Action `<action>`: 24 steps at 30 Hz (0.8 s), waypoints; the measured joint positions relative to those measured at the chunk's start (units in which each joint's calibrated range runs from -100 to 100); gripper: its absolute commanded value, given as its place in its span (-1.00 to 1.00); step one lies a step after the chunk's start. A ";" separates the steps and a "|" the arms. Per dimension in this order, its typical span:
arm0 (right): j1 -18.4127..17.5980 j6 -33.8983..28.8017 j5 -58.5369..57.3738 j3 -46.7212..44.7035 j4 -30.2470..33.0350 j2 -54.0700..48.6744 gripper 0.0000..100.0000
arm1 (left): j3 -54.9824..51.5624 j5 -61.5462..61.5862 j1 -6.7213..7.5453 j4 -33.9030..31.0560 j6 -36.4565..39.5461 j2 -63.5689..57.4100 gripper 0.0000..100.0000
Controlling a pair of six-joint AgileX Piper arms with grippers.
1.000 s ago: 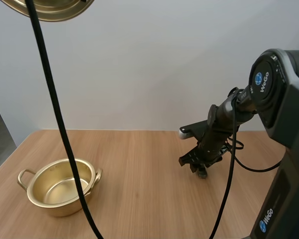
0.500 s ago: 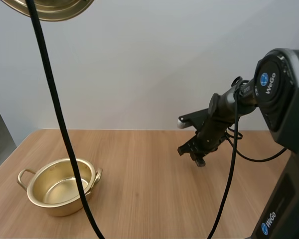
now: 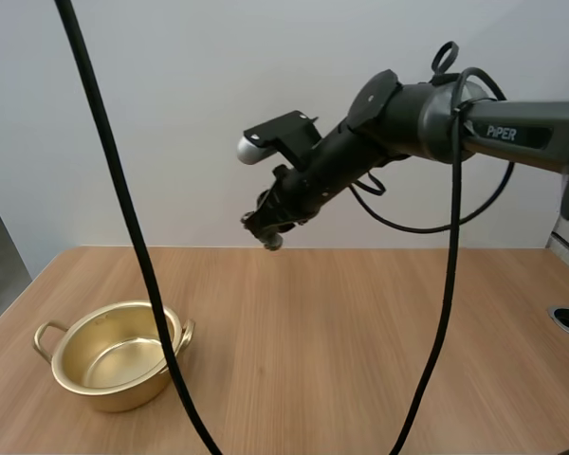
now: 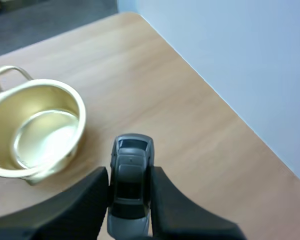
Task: Open the pot, put the car inside, and close it
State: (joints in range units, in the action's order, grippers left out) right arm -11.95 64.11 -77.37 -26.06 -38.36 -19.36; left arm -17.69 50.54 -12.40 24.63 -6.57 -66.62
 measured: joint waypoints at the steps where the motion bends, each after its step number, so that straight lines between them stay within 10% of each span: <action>1: -1.18 1.35 0.00 0.38 -1.70 0.55 -1.00 | 0.00 -0.21 0.00 0.14 0.77 0.00 -1.00; 15: -16.41 8.00 11.56 3.22 -13.21 14.96 -1.00 | 0.00 5.06 0.00 1.45 1.33 0.00 -1.00; 24: -17.50 10.74 15.15 4.51 -11.84 24.91 -1.00 | 0.00 7.84 -0.23 1.45 1.33 0.00 -1.00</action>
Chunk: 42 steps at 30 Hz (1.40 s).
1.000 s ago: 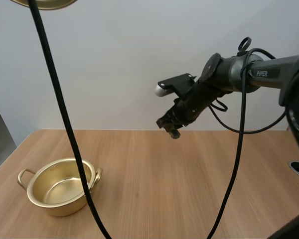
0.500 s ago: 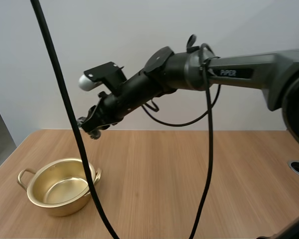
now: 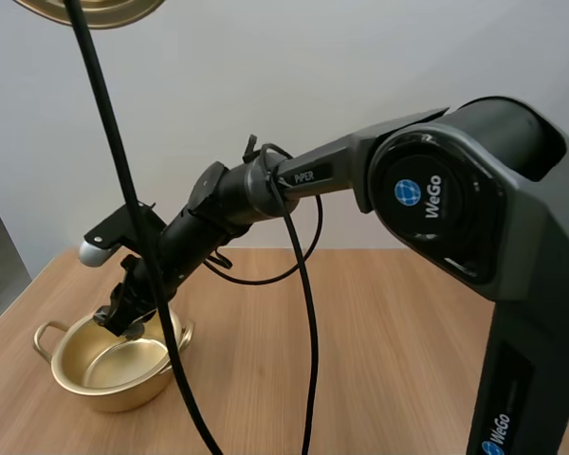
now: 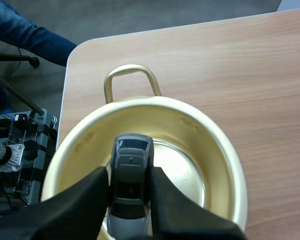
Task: Open the pot, put the car inside, and close it
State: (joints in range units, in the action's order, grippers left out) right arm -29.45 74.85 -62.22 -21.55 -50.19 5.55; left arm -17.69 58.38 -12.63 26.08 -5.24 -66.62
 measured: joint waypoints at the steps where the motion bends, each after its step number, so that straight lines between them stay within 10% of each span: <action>1: 0.00 0.46 0.20 0.00 -0.12 0.48 -1.00 | 0.00 0.00 0.00 0.00 0.00 0.00 -1.00; 15: -0.08 6.86 5.27 0.00 -0.56 5.93 -1.00 | 0.00 0.00 0.00 0.25 0.00 -0.10 -1.00; 20: -0.08 6.76 5.05 0.00 0.34 6.07 0.25 | 0.00 0.00 0.00 0.45 0.00 -0.10 -1.00; 23: -0.08 6.76 5.05 0.00 0.34 6.07 0.49 | 0.00 0.00 0.00 0.72 0.00 -0.10 -1.00; 27: -0.08 6.53 3.53 0.00 0.47 4.76 0.18 | 0.00 0.00 0.00 0.84 0.00 -0.10 -1.00; 31: -0.08 5.54 2.74 0.00 1.88 0.81 -1.00 | 0.00 0.00 0.00 0.67 -0.22 -0.10 -1.00; 42: 8.31 -8.32 5.56 0.00 11.17 -18.25 -1.00 | 0.00 6.44 0.00 -10.31 2.79 0.79 -1.00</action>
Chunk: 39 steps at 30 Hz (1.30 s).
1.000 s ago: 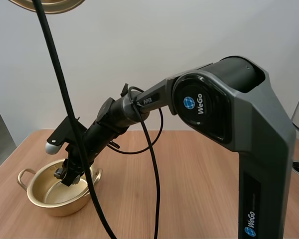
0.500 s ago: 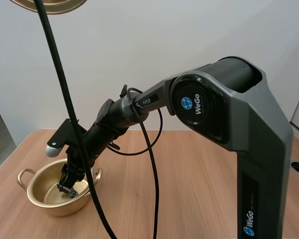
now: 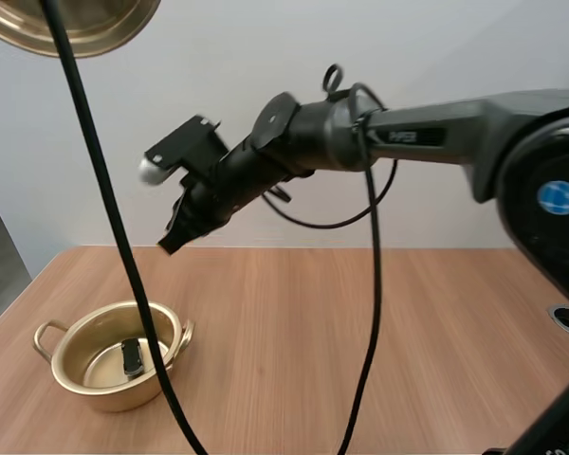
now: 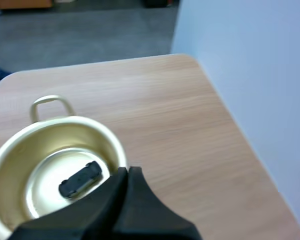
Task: Open the pot, put the car inside, and close it
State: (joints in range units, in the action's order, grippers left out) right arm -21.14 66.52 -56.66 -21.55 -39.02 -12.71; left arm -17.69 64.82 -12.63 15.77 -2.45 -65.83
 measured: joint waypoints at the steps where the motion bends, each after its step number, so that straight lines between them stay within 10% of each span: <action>1: 0.96 -1.53 0.24 0.00 1.26 -1.69 -1.00 | 0.00 2.31 0.00 -1.17 0.12 0.68 -1.00; 11: 12.39 -15.85 0.07 0.00 17.00 -20.55 -1.00 | 0.00 28.29 0.00 -10.69 -4.41 11.11 -1.00; 21: 23.08 -17.32 -3.36 -0.12 24.90 -34.49 -1.00 | -6.00 35.13 0.00 -13.06 -9.13 28.60 -1.00; 39: 24.03 -20.64 -6.08 -0.12 29.65 -38.01 -1.00 | -19.29 35.12 0.00 -12.18 -13.55 44.46 -1.00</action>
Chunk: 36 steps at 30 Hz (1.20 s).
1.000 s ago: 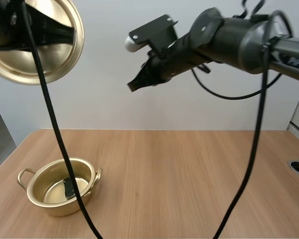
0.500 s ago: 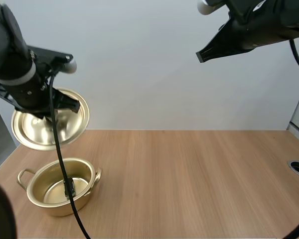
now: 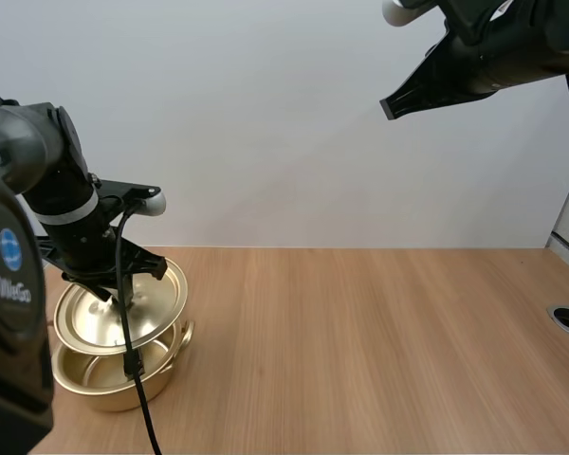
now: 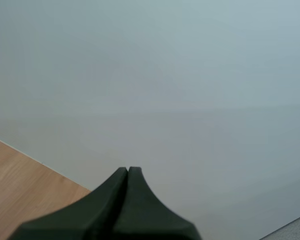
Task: Open the pot, put the car inside, and close it
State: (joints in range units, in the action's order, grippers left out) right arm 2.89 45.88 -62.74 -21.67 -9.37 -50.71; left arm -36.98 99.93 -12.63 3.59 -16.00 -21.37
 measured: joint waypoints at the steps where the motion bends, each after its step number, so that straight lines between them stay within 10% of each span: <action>1: 0.00 0.00 0.00 0.00 0.00 0.00 -1.00 | 0.00 0.00 0.00 -0.47 -0.35 0.81 -1.00; 27: 0.00 0.00 -0.71 0.00 1.10 0.00 -1.00 | -2.96 -0.09 0.00 -2.58 -2.06 10.40 -0.99; 36: 0.00 0.00 -0.38 0.00 1.06 0.00 -1.00 | -3.07 0.07 0.00 -0.63 -2.06 10.43 0.74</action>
State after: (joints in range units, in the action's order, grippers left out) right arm 2.89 45.88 -63.12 -21.67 -8.31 -50.71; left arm -40.05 100.00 -12.63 2.95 -18.06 -10.94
